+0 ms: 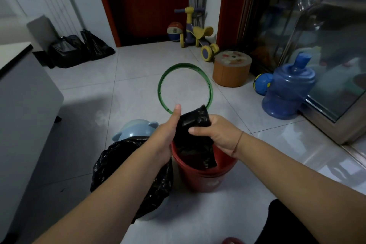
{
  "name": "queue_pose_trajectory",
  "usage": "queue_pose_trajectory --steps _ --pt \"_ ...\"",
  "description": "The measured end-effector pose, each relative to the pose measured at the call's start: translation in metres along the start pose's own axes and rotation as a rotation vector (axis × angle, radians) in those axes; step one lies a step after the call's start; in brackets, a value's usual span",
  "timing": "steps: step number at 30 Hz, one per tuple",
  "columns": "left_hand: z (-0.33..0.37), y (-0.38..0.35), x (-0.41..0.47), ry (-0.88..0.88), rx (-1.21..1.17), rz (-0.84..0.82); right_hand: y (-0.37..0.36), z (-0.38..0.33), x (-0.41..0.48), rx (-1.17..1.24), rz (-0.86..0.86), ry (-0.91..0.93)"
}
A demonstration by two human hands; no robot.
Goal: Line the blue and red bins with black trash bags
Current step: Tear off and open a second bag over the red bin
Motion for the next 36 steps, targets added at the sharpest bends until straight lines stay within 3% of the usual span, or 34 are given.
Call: queue_pose_trajectory --steps 3,5,8,12,16,25,36 --pt "0.009 0.006 0.010 -0.038 -0.117 0.118 0.001 0.002 0.000 -0.093 -0.036 0.010" --pt "0.017 0.006 0.015 -0.117 -0.125 0.137 0.000 0.002 0.000 0.036 -0.103 -0.005" --pt "0.019 -0.003 0.014 -0.146 -0.102 0.069 0.012 -0.002 0.004 0.273 -0.119 -0.057" --pt "0.007 -0.020 0.009 -0.100 -0.003 -0.037 0.035 -0.001 0.009 0.398 -0.021 -0.147" --pt "0.000 -0.031 0.004 -0.070 0.030 -0.104 0.058 -0.004 0.011 0.346 0.174 -0.083" --pt "0.027 -0.006 0.005 -0.137 -0.259 0.073 0.035 -0.013 0.003 -0.200 -0.002 0.024" --pt "0.040 -0.023 -0.006 -0.298 0.006 -0.138 0.051 -0.033 0.004 0.008 0.120 0.134"
Point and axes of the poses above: each hand's wrist, its own x-axis towards the middle knuckle, its own y-axis out of the back of the hand, z = x × y, the point moved 9 cm from there along x, towards the middle knuckle, and after that the axes turned 6 degrees about -x, right-handed, at the moved point
